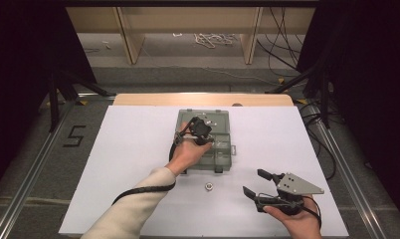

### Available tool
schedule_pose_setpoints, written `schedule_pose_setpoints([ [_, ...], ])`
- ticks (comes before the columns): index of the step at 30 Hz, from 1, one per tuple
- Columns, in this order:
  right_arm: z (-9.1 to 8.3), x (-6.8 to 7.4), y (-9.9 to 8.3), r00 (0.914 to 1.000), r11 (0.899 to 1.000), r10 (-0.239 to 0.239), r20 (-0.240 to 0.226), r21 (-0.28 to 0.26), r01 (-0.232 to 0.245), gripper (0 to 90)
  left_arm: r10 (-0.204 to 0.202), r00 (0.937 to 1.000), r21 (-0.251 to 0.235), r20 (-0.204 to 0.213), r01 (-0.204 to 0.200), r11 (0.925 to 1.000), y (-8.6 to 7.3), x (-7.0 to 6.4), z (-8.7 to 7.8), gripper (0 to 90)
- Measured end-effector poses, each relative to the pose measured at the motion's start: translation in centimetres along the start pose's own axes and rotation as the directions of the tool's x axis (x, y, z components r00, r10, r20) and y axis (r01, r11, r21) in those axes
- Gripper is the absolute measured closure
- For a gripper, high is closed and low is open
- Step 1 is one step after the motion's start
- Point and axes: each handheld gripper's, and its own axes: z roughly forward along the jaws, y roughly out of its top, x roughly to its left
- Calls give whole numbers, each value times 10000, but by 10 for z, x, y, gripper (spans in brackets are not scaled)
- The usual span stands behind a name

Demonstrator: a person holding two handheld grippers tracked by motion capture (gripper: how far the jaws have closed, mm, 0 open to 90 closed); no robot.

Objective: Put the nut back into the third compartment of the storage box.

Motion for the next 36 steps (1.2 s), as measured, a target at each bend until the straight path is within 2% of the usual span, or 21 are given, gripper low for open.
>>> schedule_pose_setpoints([
  [22,0,0,0,10000,10000,-12,11,16,12,253,-28,9999,157,-98,30,9999,-2,0,10,696],
  [25,0,0,0,10000,10000,-20,16,16,20,253,-100,9999,218,-10,100,9997,-3,1,11,694],
  [28,0,0,0,10000,10000,-9,6,12,9,253,-41,10000,167,-88,42,9999,-4,2,9,688],
  [30,0,1,0,9997,9997,205,-109,146,-203,253,10,10000,125,-23,-10,9999,-5,2,7,680],
  [33,0,0,0,10000,10000,-33,17,37,32,253,70,10000,75,-65,-70,9999,-6,2,3,661],
  [34,0,1,0,9998,9998,159,-83,131,-158,253,88,9999,70,-63,-87,9999,-7,2,1,651],
  [36,0,1,0,9997,9997,208,-101,150,-206,253,147,9999,-50,-78,-148,9999,-8,1,-3,613],
])
